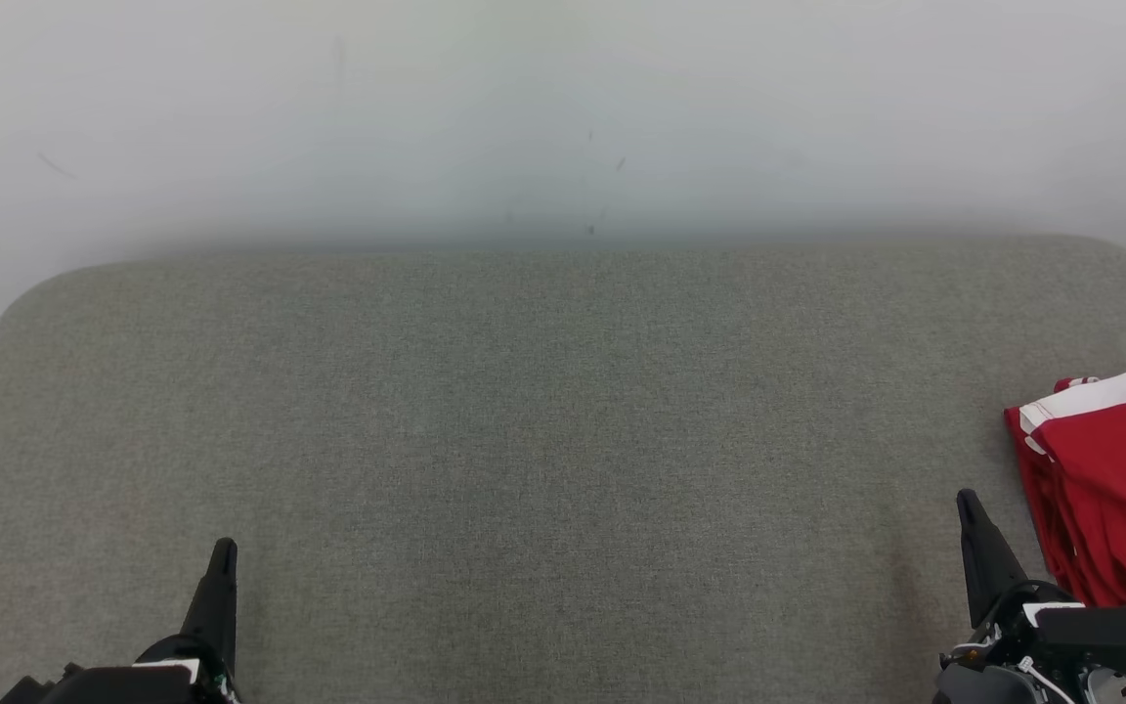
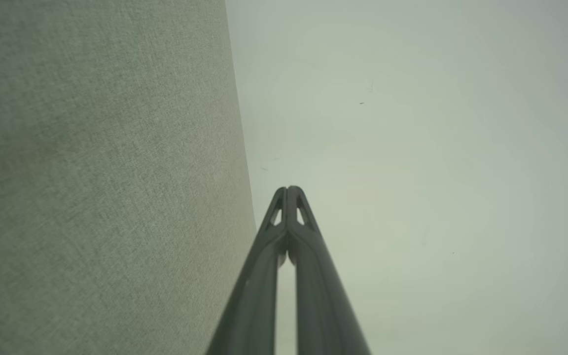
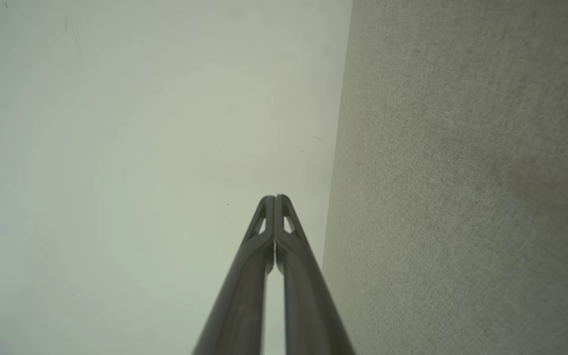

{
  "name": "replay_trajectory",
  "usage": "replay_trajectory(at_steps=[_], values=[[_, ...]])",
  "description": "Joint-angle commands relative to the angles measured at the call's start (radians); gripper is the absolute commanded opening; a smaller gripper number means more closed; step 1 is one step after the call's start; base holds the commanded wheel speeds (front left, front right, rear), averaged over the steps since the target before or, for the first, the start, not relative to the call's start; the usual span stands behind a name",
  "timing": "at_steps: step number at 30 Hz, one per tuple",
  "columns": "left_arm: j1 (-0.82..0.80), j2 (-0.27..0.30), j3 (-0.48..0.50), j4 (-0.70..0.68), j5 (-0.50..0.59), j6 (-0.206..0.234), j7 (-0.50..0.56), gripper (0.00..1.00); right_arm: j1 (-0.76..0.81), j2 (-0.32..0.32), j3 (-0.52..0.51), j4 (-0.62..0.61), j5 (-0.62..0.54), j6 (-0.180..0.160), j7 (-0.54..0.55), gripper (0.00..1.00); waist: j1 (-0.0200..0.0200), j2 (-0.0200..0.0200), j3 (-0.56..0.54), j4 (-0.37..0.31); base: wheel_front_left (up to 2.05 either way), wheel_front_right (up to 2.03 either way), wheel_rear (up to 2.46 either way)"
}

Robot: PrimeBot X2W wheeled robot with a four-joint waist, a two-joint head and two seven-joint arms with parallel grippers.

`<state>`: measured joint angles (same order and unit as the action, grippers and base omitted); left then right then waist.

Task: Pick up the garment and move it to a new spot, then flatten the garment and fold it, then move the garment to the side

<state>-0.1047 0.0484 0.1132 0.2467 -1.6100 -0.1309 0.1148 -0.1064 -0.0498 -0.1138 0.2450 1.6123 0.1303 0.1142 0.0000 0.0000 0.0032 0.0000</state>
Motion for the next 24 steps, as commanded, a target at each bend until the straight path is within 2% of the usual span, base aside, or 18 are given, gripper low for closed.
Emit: replay_trajectory(at_steps=[1,24], values=[[-0.009,0.003,0.003,-0.003,-0.005,0.0,0.002,0.0,-0.006,-0.001,-0.002,-0.001,0.001,0.001,0.003,0.0,0.0,0.0,0.0,0.0,0.0,0.0,0.0],[-0.009,0.003,0.003,-0.003,-0.006,0.0,0.002,0.0,-0.006,-0.001,-0.002,-0.001,0.001,0.001,0.002,0.0,0.0,0.0,0.0,0.0,0.0,0.0,0.0]])
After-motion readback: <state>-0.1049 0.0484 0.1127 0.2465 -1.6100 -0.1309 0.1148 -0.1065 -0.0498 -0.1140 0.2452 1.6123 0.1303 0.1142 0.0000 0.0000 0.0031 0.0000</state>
